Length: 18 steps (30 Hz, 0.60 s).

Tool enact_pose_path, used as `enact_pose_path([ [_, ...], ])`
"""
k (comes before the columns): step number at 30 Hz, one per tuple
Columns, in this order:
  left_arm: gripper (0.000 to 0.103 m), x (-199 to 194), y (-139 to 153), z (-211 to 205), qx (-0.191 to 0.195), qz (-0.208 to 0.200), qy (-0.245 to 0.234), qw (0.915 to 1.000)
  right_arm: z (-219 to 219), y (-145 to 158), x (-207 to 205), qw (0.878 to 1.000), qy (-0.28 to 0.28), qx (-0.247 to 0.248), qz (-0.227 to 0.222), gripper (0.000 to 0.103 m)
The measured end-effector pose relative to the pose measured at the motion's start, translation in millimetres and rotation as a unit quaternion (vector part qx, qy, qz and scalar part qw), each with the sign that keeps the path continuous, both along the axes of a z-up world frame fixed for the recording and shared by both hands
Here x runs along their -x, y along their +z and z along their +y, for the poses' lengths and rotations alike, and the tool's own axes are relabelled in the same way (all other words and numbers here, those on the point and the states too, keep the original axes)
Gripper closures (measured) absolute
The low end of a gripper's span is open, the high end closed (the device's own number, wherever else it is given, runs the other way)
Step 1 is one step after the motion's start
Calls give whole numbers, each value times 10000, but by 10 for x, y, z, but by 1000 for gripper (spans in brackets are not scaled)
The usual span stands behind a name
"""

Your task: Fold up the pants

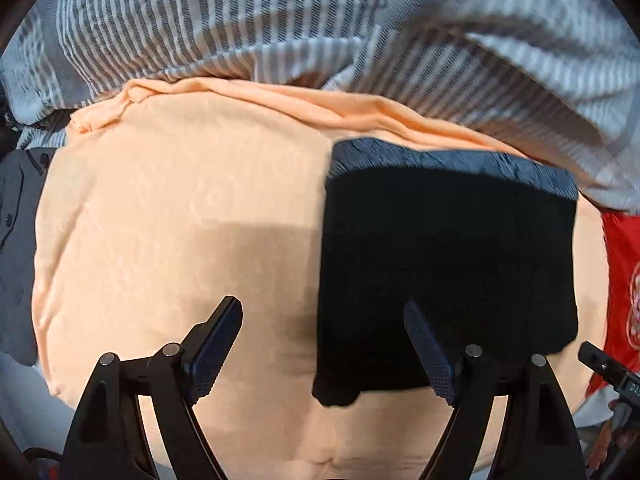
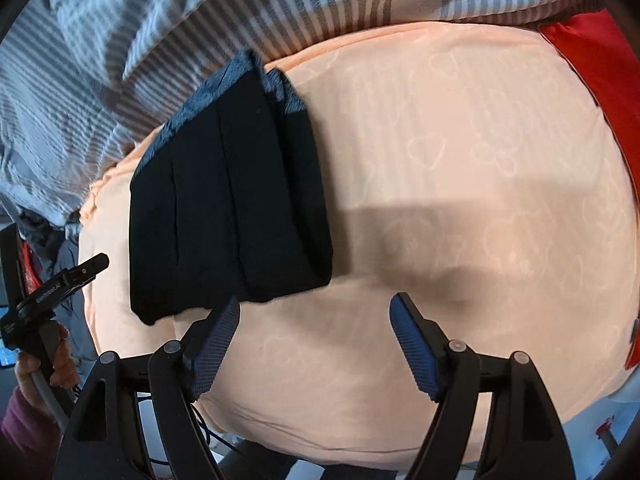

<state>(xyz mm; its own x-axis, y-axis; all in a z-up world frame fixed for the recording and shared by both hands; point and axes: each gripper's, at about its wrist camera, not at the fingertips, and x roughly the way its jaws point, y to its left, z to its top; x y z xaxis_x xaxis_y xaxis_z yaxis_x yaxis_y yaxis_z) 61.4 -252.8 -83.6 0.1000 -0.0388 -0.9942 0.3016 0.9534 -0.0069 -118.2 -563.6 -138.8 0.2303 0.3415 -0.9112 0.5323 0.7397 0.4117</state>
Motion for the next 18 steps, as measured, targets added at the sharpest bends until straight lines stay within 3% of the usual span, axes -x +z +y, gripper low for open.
enact_pose_path([
  [4,19,-50,-6,-46,-192,-178,-18,9997,-78,-50,-9,9997,-181,-179,-11,21],
  [18,19,-68,7,-182,-270,-147,-170,9994,-111,-47,-81,9995,-178,-256,25,20],
])
